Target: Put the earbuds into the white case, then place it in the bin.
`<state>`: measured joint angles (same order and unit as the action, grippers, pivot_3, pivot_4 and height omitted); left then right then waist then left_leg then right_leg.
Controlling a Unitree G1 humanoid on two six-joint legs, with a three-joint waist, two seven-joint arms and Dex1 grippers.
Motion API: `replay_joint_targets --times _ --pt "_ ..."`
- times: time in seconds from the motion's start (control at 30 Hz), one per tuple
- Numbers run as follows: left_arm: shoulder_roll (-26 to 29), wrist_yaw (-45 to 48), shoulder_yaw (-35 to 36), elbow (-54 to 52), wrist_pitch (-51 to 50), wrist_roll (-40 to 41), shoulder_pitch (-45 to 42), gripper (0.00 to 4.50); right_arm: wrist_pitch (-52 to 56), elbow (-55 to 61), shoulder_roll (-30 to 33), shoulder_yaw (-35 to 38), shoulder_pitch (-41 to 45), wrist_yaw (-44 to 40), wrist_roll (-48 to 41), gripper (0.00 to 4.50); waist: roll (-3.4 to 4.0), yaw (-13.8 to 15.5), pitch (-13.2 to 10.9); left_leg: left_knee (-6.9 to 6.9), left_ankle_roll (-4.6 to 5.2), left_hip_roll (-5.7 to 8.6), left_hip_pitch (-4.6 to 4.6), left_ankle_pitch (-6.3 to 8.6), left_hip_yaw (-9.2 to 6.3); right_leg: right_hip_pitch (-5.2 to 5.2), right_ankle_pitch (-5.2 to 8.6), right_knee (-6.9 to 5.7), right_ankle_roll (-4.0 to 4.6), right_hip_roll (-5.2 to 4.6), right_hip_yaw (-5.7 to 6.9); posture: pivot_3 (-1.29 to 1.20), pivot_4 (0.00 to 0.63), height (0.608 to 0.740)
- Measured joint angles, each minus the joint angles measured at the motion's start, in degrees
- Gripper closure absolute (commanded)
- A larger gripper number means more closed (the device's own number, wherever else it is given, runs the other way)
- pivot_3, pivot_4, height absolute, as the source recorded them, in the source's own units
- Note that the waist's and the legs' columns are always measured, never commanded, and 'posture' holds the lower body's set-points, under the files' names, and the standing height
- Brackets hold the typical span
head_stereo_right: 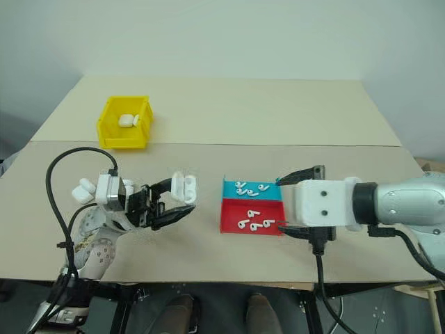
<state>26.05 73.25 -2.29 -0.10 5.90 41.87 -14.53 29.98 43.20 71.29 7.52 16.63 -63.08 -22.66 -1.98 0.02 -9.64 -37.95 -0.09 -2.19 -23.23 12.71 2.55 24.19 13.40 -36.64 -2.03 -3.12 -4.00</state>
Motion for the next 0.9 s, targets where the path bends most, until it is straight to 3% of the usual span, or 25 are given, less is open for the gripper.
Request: replay_joint_targets --times 0.2,0.3,0.37,0.47,0.6,0.73,0.9 --pt "-1.6 6.6 1.4 2.8 4.1 -1.6 -0.4 1.71 5.5 0.0 1.5 -17.5 14.9 -4.8 4.3 0.00 0.01 -0.8 0.0 -0.02 0.01 -0.02 -0.01 0.00 -0.09 0.03 0.00 -0.02 0.00 -0.01 0.05 0.00 0.150 0.740" --pt "-1.8 8.2 1.8 2.9 5.6 -2.5 0.4 1.71 5.7 -2.4 -0.3 -25.1 20.8 -7.9 8.9 0.55 0.01 -1.1 0.0 -0.02 0.01 -0.04 0.00 0.00 -0.09 0.04 0.01 -0.04 0.00 0.00 0.05 0.00 0.150 0.740" --pt "-1.8 8.5 2.0 2.4 6.4 -3.6 2.2 1.71 5.4 -5.5 -2.9 -30.0 23.9 -9.9 12.5 1.21 0.02 -1.2 0.0 -0.02 0.02 -0.05 0.00 0.01 -0.08 0.06 0.01 -0.05 0.00 0.00 0.04 0.00 0.150 0.740" --pt "-1.8 7.8 2.2 0.8 6.4 -4.4 4.6 1.71 4.9 -11.1 -6.8 -36.3 27.2 -11.8 18.3 1.21 0.02 -1.2 0.0 -0.02 0.02 -0.05 -0.03 0.01 -0.09 0.11 0.01 -0.10 0.01 0.01 0.05 0.00 0.150 0.740" --pt "-1.5 6.3 2.7 -2.5 6.4 -5.3 6.8 1.71 3.2 -15.9 -10.9 -41.3 29.4 -13.5 24.5 1.21 0.02 -0.9 0.0 -0.02 0.03 -0.04 -0.04 0.01 -0.09 0.10 0.01 -0.11 0.00 -0.01 0.06 0.00 0.150 0.740" --pt "0.1 6.4 3.2 -4.4 6.4 -5.8 9.9 1.71 -0.2 -20.1 -13.3 -44.6 29.9 -15.7 29.9 2.07 0.03 -0.9 0.0 -0.02 0.04 -0.06 -0.03 0.02 -0.09 0.11 0.01 -0.12 0.01 0.00 0.07 0.00 0.150 0.740" --pt "0.8 5.1 3.7 -6.4 6.3 -5.8 10.8 1.71 -2.9 -21.8 -15.7 -45.2 30.0 -17.3 33.2 2.07 0.03 -0.9 0.0 -0.03 0.04 -0.06 0.00 0.02 -0.10 0.09 0.01 -0.15 0.02 0.00 0.08 0.00 0.150 0.740"
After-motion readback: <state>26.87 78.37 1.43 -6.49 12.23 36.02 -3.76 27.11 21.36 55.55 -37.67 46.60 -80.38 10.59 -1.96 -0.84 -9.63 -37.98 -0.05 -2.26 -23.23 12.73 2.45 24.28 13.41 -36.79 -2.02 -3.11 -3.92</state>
